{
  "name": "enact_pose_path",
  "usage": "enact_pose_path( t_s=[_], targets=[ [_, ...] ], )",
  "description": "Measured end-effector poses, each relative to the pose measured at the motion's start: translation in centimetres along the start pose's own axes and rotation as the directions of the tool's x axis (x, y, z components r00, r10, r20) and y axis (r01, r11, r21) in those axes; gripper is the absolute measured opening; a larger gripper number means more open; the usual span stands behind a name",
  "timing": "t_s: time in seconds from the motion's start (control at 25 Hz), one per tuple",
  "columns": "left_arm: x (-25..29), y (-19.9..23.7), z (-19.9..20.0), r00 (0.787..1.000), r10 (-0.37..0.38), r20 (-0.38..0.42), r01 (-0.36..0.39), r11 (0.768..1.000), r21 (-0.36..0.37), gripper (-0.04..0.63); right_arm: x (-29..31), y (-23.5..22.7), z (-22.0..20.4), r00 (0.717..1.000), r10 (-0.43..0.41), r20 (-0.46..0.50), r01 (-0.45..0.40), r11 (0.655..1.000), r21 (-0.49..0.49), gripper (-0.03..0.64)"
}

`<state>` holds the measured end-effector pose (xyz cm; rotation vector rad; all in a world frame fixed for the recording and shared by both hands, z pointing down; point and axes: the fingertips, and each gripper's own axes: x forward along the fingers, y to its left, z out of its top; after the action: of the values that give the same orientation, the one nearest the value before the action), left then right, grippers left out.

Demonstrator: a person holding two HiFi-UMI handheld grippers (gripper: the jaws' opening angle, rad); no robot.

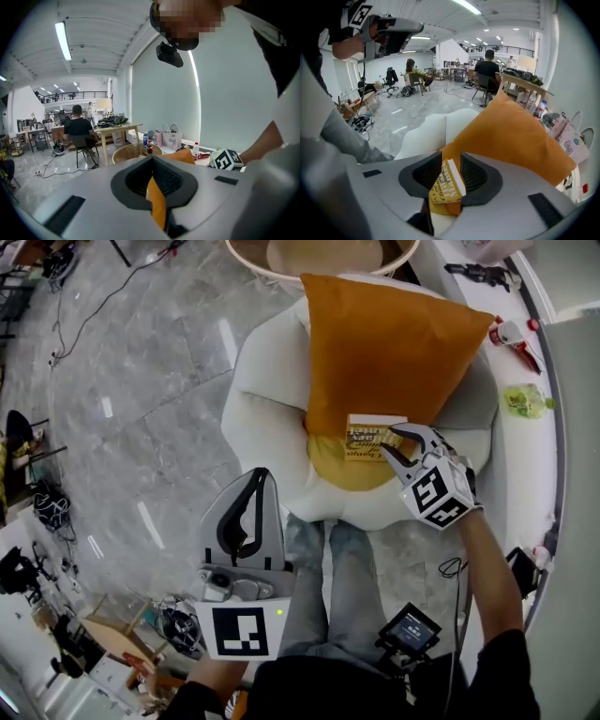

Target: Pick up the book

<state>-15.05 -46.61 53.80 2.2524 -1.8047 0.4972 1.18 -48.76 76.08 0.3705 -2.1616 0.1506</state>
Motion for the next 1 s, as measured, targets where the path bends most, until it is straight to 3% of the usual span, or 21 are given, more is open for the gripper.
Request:
enact_pose_path(
  t_s=[0.64, 0.8, 1.0],
  targets=[
    [1.8, 1.3, -9.0, 0.996, 0.013, -0.091, -0.017, 0.999, -0.041, 0.011, 13.3, -0.5, -8.6, 0.970, 0.113, -0.214, -0.130, 0.989, -0.066, 0.183],
    [2.6, 1.4, -9.7, 0.995, 0.016, -0.097, -0.021, 0.998, -0.053, 0.011, 15.6, -0.8, -10.9, 0.939, 0.142, -0.313, -0.184, 0.977, -0.108, 0.199],
    [2.7, 1.6, -10.3, 0.993, 0.012, -0.114, -0.018, 0.998, -0.053, 0.011, 17.1, -0.3, -12.7, 0.893, 0.231, -0.385, -0.278, 0.958, -0.069, 0.204]
  ],
)
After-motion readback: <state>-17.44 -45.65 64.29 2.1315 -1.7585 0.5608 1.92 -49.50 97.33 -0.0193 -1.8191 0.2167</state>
